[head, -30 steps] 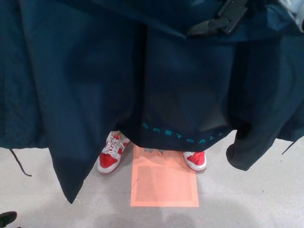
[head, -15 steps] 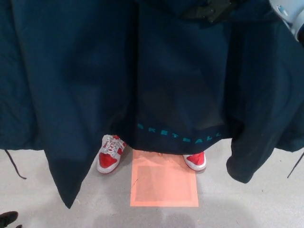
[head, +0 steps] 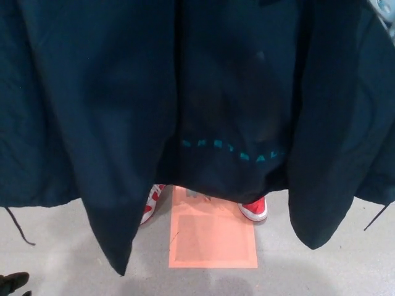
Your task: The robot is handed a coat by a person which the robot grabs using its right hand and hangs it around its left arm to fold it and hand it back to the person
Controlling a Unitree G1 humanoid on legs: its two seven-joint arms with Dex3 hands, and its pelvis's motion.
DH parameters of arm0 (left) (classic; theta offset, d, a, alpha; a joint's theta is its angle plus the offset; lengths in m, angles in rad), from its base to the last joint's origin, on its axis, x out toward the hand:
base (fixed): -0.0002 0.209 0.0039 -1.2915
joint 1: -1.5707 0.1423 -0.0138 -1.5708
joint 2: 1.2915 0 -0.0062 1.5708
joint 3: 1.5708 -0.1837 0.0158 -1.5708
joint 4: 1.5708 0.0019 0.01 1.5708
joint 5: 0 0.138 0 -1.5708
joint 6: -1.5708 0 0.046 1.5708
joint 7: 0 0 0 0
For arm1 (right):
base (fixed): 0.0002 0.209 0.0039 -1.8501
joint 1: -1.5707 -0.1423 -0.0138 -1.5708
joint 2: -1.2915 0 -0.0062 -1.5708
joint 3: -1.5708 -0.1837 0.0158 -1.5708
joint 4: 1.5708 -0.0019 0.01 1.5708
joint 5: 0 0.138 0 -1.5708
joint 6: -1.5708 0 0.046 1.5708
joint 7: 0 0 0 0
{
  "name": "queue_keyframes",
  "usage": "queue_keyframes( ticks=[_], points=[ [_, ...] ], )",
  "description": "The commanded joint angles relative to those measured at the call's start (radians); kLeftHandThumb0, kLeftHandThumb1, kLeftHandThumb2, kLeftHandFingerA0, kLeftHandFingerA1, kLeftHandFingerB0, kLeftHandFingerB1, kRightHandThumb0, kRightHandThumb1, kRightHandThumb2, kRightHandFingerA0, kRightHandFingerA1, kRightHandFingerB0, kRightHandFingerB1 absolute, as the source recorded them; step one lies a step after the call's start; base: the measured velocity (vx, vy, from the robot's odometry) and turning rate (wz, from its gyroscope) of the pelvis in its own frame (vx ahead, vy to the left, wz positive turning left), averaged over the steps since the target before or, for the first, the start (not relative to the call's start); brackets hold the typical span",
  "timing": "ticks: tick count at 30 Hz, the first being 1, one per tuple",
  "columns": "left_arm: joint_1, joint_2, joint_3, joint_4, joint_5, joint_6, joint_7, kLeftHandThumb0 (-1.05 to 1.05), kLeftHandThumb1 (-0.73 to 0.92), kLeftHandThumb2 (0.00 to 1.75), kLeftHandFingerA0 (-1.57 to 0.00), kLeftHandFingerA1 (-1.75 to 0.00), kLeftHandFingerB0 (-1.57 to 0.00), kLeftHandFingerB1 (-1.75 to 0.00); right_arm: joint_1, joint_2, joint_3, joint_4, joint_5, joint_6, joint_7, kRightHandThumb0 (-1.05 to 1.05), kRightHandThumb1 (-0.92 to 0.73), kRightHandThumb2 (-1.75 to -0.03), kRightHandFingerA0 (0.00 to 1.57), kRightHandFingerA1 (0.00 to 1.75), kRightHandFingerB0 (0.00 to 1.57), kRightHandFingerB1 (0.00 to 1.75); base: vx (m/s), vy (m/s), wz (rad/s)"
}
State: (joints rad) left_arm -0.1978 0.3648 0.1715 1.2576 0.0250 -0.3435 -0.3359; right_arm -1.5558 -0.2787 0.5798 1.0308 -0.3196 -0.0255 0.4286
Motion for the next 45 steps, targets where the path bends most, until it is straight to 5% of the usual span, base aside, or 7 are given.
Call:
queue_keyframes(
  ticks=[1, 9, 15, 27, 28, 34, 45],
  points=[
    [0.003, 0.006, 0.005, -0.034, -0.020, -0.091, -0.043, -0.69, 0.84, 0.65, -0.25, -0.34, -0.20, -0.31, -0.169, 0.041, -0.115, 0.076, -0.073, -0.116, -0.531, -0.32, -0.86, -0.65, 1.00, 1.11, 0.82, 1.00, 0.00, 0.000, 0.00],
    [-0.013, -0.019, 0.041, -0.097, -0.089, -0.084, -0.146, -0.69, 0.78, 0.63, -0.36, -0.38, -0.28, -0.33, -0.246, 0.057, -0.132, 0.121, -0.093, -0.136, -0.645, -0.33, -0.88, -0.67, 0.95, 1.64, 0.75, 1.39, 0.00, 0.000, 0.00],
    [-0.008, -0.025, 0.089, -0.257, -0.224, 0.037, -0.367, -0.68, 0.81, 0.64, -0.32, -0.36, -0.23, -0.33, -0.303, 0.059, -0.146, 0.150, -0.087, -0.119, -0.614, -0.34, -0.86, -0.66, 1.22, 0.78, 1.03, 0.79, 0.00, 0.000, 0.00],
    [0.227, 0.057, -0.064, -0.965, -0.472, 0.318, -0.752, -0.37, 0.52, 1.08, 0.00, -0.48, 0.00, -0.48, -0.376, 0.122, -0.135, 0.192, -0.096, -0.144, -0.593, -0.29, -0.79, -0.63, 0.88, 1.57, 0.72, 1.32, 0.00, 0.000, 0.00],
    [0.234, 0.061, -0.075, -1.002, -0.479, 0.332, -0.752, -0.73, 0.84, 0.64, -0.21, -0.34, -0.16, -0.31, -0.377, 0.125, -0.134, 0.193, -0.096, -0.149, -0.593, -0.26, -0.76, -0.64, 0.85, 1.62, 0.69, 1.37, 0.00, 0.000, 0.00],
    [0.251, 0.066, -0.176, -1.242, -0.484, 0.419, -0.687, -0.75, 0.81, 0.64, -0.24, -0.35, -0.18, -0.33, -0.380, 0.169, -0.138, 0.198, -0.083, -0.163, -0.581, -0.32, -0.82, -0.64, 1.09, 1.00, 0.92, 0.87, 0.00, 0.000, 0.00],
    [0.196, 0.056, -0.345, -1.459, -0.476, 0.506, -0.658, -0.83, 0.70, 0.93, -0.18, -0.44, -0.14, -0.43, -0.342, 0.242, -0.124, 0.191, -0.093, -0.169, -0.535, -0.34, -0.81, -0.63, 0.99, 1.10, 0.85, 0.76, 0.00, 0.000, 0.00]
  ],
)
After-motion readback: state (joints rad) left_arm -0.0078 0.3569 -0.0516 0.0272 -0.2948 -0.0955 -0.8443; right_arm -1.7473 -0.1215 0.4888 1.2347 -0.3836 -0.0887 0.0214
